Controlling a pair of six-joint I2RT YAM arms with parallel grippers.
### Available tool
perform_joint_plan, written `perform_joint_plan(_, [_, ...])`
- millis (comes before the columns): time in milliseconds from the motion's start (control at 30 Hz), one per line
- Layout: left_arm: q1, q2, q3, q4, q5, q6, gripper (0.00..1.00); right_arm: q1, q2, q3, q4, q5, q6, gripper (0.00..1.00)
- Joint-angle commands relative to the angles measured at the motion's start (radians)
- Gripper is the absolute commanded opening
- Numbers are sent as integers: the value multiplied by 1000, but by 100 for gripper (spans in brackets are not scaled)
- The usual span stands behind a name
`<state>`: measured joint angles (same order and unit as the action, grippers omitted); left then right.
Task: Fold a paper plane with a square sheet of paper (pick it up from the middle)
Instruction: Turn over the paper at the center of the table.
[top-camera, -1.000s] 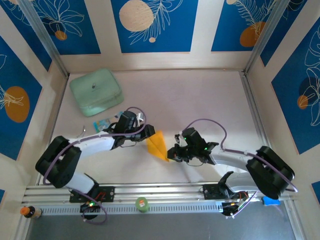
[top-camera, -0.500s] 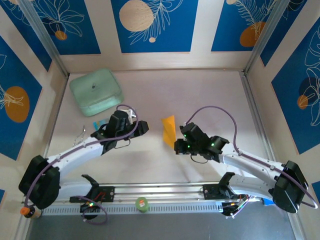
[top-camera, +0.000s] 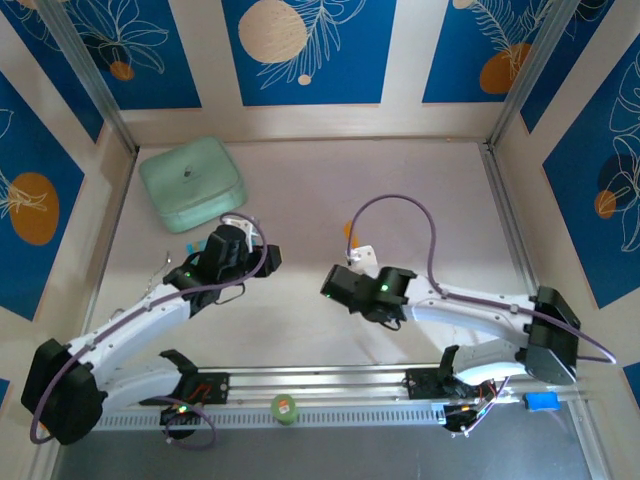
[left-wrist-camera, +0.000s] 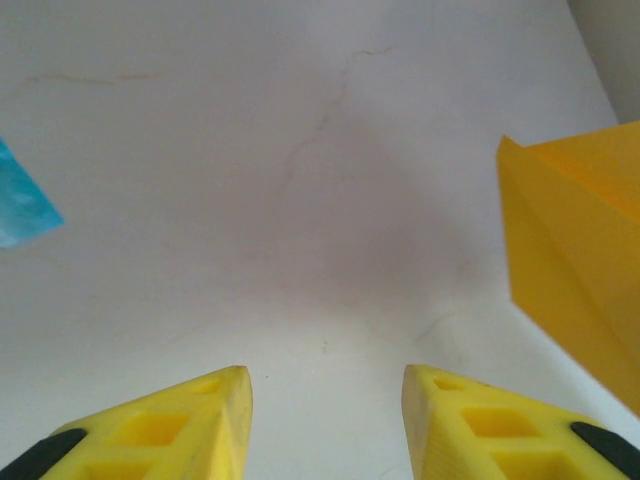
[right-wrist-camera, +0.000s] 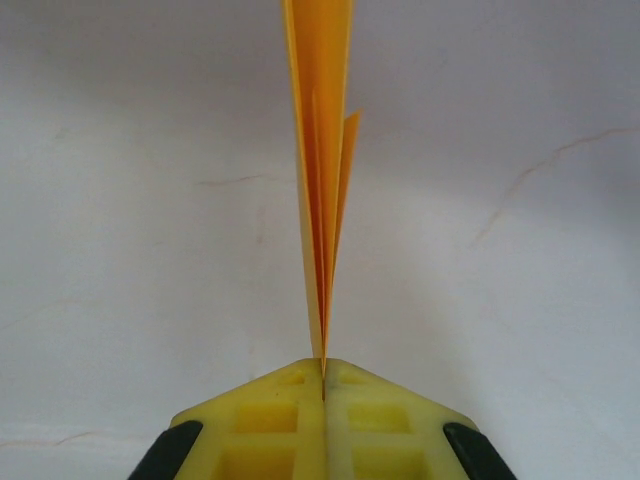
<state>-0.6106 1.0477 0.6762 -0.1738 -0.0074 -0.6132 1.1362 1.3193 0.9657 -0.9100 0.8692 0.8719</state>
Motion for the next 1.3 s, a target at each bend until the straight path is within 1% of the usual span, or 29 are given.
perform_joint_plan(0, [11,-50,16,-58,-67,79,45,9,92,54,-196,168,112,4])
perform_joint_plan(133, [14,-76,-12,-59,-87,60,43,8,213,103,-210,140,103,4])
perform_joint_plan(233, [15,-94,-14,-84,-114,39,40,9,298,138,-173,80,35,4])
perform_joint_plan(300, [20,-109,-20,-113,-170,3,38,14,343,147,-122,29,-24,5])
perform_joint_plan(400, [31,-135,-23,-138,-189,-17,34,9,379,128,-11,-71,-108,5])
perform_joint_plan(500, [37,-160,-29,-141,-196,-26,33,-2,394,105,77,-175,-148,7])
perform_joint_plan(667, [43,-170,-32,-154,-199,-39,33,-10,407,98,157,-283,-202,12])
perform_joint_plan(733, [43,-168,-32,-153,-192,-47,33,-15,390,89,192,-328,-217,16])
perform_joint_plan(833, [43,-160,-35,-145,-174,-57,33,-30,342,61,250,-395,-229,27])
perform_joint_plan(967, [45,-140,-39,-130,-150,-68,34,-69,213,-21,369,-504,-226,43])
perform_joint_plan(1033, [46,-125,-39,-120,-137,-73,34,-107,139,-78,445,-577,-216,47])
perform_joint_plan(1133, [45,-92,-41,-84,-91,-79,34,-213,35,-193,570,-694,-141,46])
perform_joint_plan(1200, [46,-58,-40,-52,-45,-85,34,-327,-18,-299,698,-858,-84,39])
perform_joint_plan(1267, [46,-21,-31,-38,-2,-93,33,-418,-44,-376,804,-969,-21,30])
